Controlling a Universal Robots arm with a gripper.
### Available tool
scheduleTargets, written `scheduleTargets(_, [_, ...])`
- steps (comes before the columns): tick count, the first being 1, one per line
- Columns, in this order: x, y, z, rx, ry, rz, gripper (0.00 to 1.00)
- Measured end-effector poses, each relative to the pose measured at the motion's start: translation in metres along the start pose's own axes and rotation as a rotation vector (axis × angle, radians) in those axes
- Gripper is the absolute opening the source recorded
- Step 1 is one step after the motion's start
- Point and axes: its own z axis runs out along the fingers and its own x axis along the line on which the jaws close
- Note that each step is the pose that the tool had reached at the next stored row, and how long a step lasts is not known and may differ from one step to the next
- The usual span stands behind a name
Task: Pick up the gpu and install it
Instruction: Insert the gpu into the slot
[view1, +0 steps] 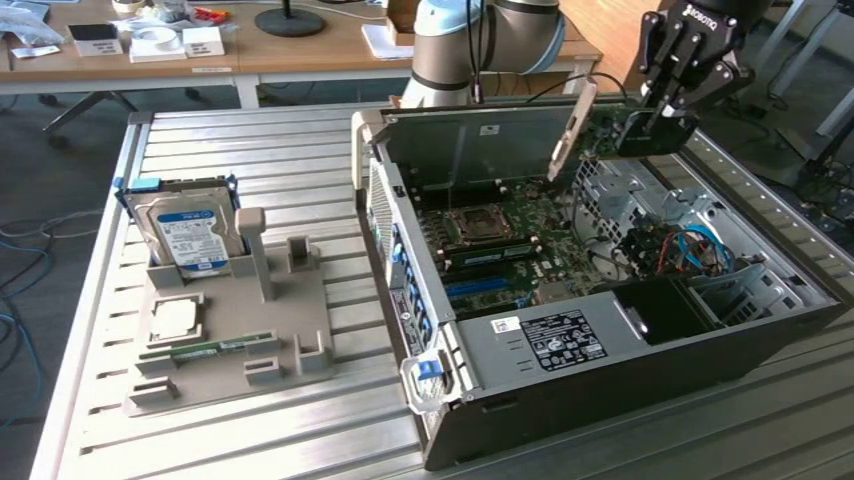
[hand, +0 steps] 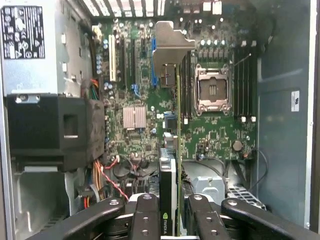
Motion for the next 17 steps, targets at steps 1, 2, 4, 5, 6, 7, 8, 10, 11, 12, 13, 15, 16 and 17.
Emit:
scheduleTargets(1, [0.0, 0.0006, 0.0003, 0.0085, -0.0009, -0.001, 0.27])
scheduleTargets(2, [0.0, 0.0016, 0.0006, 0.0167, -0.002, -0.002, 0.27])
scheduleTargets(4, [0.0, 0.0051, 0.0008, 0.0268, -0.0033, -0.003, 0.27])
scheduleTargets(5, [0.0, 0.0071, 0.0009, 0.0314, -0.0036, -0.003, 0.27])
scheduleTargets(6, [0.0, 0.0084, 0.0011, 0.0338, -0.0038, -0.003, 0.27])
scheduleTargets(7, [0.0, 0.0097, 0.0014, 0.035, -0.004, -0.003, 0.27])
scheduleTargets(8, [0.001, 0.0114, 0.0017, 0.0357, -0.0039, -0.003, 0.27])
scheduleTargets(10, [0.001, 0.0151, 0.003, 0.0365, -0.0041, -0.003, 0.27])
scheduleTargets(11, [0.001, 0.0162, 0.0034, 0.0366, -0.0041, -0.003, 0.27])
scheduleTargets(12, [0.001, 0.0171, 0.0036, 0.0367, -0.0042, -0.003, 0.27])
scheduleTargets(13, [0.001, 0.0174, 0.0036, 0.0368, -0.0043, -0.003, 0.27])
scheduleTargets(15, [0.001, 0.0174, 0.0038, 0.0368, -0.0056, 0.001, 0.27])
scheduleTargets(16, [0.001, 0.0174, 0.0038, 0.0367, -0.0067, 0.003, 0.27])
scheduleTargets(17, [0.001, 0.0174, 0.0039, 0.0367, -0.0089, 0.005, 0.27])
